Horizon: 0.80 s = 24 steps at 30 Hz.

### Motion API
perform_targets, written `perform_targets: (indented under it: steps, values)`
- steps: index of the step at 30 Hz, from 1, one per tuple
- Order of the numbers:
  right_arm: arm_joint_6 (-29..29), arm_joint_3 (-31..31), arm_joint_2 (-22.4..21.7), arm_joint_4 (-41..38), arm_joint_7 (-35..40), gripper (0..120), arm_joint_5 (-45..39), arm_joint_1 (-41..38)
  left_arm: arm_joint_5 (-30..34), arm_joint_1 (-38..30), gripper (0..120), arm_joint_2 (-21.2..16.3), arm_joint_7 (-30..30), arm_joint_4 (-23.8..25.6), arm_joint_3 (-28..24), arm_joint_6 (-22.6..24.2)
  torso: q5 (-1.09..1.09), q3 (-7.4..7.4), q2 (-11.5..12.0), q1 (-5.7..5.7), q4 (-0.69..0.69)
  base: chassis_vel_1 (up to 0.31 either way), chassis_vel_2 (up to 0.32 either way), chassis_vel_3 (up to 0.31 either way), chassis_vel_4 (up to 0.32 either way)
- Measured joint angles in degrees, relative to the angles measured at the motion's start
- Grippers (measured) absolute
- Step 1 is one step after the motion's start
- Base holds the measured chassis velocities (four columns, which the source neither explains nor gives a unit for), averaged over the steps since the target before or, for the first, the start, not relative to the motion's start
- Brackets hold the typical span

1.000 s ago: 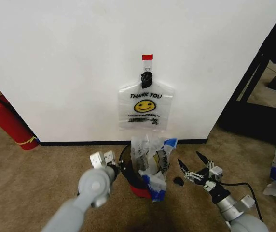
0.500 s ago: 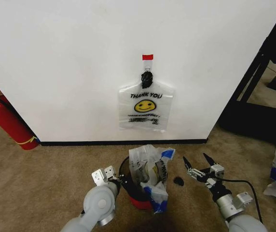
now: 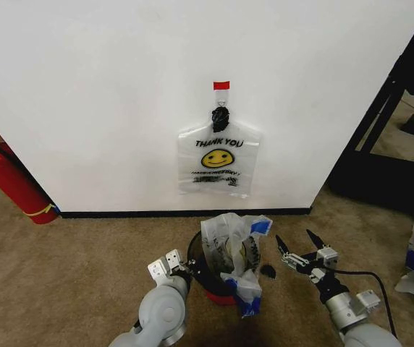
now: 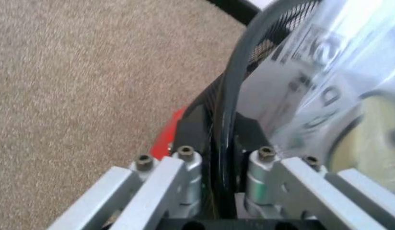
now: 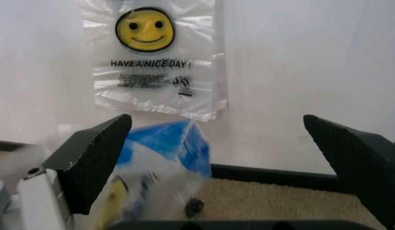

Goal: Pick up the garbage bag from the wall and place it over the trash bin.

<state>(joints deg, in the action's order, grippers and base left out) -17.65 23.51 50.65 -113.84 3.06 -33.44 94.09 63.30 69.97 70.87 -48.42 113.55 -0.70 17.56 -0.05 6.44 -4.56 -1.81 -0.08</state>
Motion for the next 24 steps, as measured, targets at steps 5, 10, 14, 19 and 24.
perform_targets:
  steps: [5, 10, 14, 19, 24]
  values:
    - [0.0, -0.4, 0.4, 0.4, 0.0, 100, 0.4, -0.4, -1.5, 0.6, 27, -0.4, -0.6, 2.2, 0.5, 0.9, 0.0, 0.0, 0.0, 0.0, 0.0, 0.0, 0.0, 0.0, 0.0]
    - [0.0, -1.0, 0.8, 1.0, -0.1, 100, 0.7, -1.4, -2.3, 2.4, 49, -2.2, -0.9, 5.9, 2.4, 2.0, -0.01, 0.0, 0.0, 0.0, 0.0, 0.0, 0.0, 0.0, 0.0]
    - [0.0, -1.2, 1.0, 1.4, -0.2, 100, 0.9, -1.8, -2.3, 3.6, 64, -5.1, -0.4, 9.8, 3.9, 2.5, -0.01, 0.0, 0.0, 0.0, 0.01, 0.0, 0.0, 0.0, 0.0]
    - [0.3, -1.6, 1.4, 2.7, -0.4, 100, 1.5, -1.8, -6.6, 3.9, 80, -10.7, 5.4, 13.8, 4.3, 3.3, -0.01, 0.0, 0.0, 0.0, 0.0, 0.0, 0.0, 0.0, 0.0]
    - [6.2, -2.3, 0.6, 3.0, -3.1, 100, -0.5, 0.2, -20.1, 5.2, 98, -16.5, 17.9, 16.4, 3.0, 3.0, -0.02, 0.0, 0.0, 0.0, -0.02, 0.0, 0.0, 0.0, 0.0]
